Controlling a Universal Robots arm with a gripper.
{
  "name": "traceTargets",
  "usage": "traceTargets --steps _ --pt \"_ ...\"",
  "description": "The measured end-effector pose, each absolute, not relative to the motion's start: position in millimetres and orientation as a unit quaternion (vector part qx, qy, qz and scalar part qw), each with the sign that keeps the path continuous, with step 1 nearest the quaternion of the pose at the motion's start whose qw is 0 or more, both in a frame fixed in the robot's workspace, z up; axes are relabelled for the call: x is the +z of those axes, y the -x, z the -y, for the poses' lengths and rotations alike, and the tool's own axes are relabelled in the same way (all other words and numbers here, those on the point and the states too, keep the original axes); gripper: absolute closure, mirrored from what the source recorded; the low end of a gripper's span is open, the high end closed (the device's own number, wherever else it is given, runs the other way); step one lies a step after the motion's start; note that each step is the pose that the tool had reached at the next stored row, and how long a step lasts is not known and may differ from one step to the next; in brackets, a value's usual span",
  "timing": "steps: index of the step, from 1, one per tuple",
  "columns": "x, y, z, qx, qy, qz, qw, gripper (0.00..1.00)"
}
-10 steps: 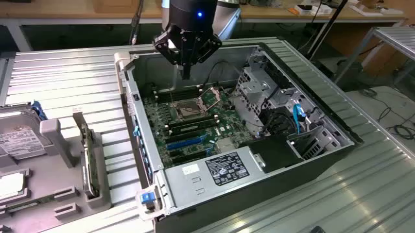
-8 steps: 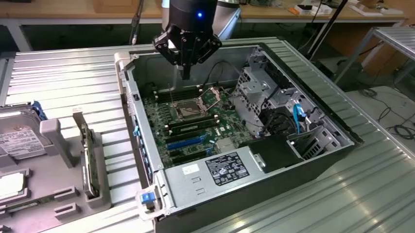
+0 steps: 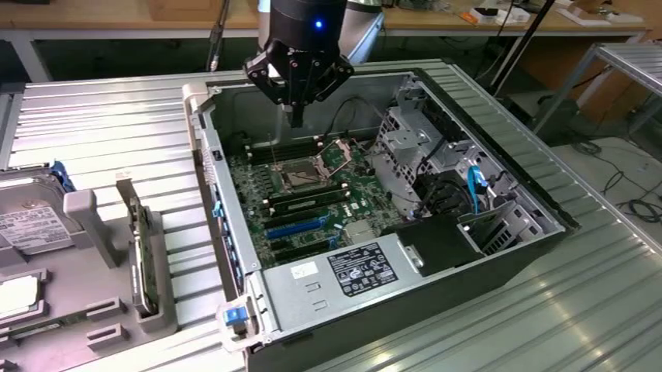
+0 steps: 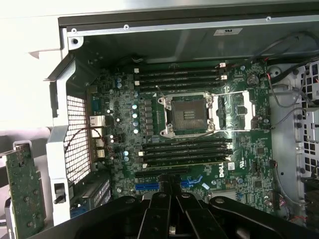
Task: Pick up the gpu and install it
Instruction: 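Reach for the gpu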
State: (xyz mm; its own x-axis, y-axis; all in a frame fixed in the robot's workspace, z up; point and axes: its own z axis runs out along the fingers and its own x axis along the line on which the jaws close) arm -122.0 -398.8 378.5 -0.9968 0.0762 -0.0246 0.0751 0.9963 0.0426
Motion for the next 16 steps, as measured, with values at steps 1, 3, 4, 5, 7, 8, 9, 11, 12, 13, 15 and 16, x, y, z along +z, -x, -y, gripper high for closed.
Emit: traceTargets --steps 1,3,4,5,7,8,9,11,12,13,15,16 --pt "378.5 122.0 398.8 0.021 -0.038 -0.999 0.013 0.89" --pt "378.4 122.0 398.8 0.021 -0.038 -0.999 0.013 0.89" --pt "378.4 122.0 398.8 0.021 -0.038 -0.999 0.013 0.89" --pt "378.4 122.5 398.8 0.021 -0.038 -0.999 0.013 0.89" --pt "378.4 129.0 399.2 0.021 -0.038 -0.999 0.013 0.89" --pt "378.5 131.0 399.5 0.021 -0.038 -0.999 0.013 0.89" --pt "378.5 136.4 401.3 0.022 -0.038 -0.999 0.013 0.89" --pt "378.4 145.0 405.1 0.022 -0.038 -0.999 0.013 0.89" --pt "378.4 147.9 406.7 0.022 -0.038 -0.999 0.013 0.89" --pt "378.5 151.9 409.9 0.022 -0.038 -0.999 0.013 0.89" --pt "378.4 153.9 412.1 0.023 -0.038 -0.999 0.013 0.89" --pt "378.4 154.6 412.9 0.023 -0.038 -0.999 0.013 0.89"
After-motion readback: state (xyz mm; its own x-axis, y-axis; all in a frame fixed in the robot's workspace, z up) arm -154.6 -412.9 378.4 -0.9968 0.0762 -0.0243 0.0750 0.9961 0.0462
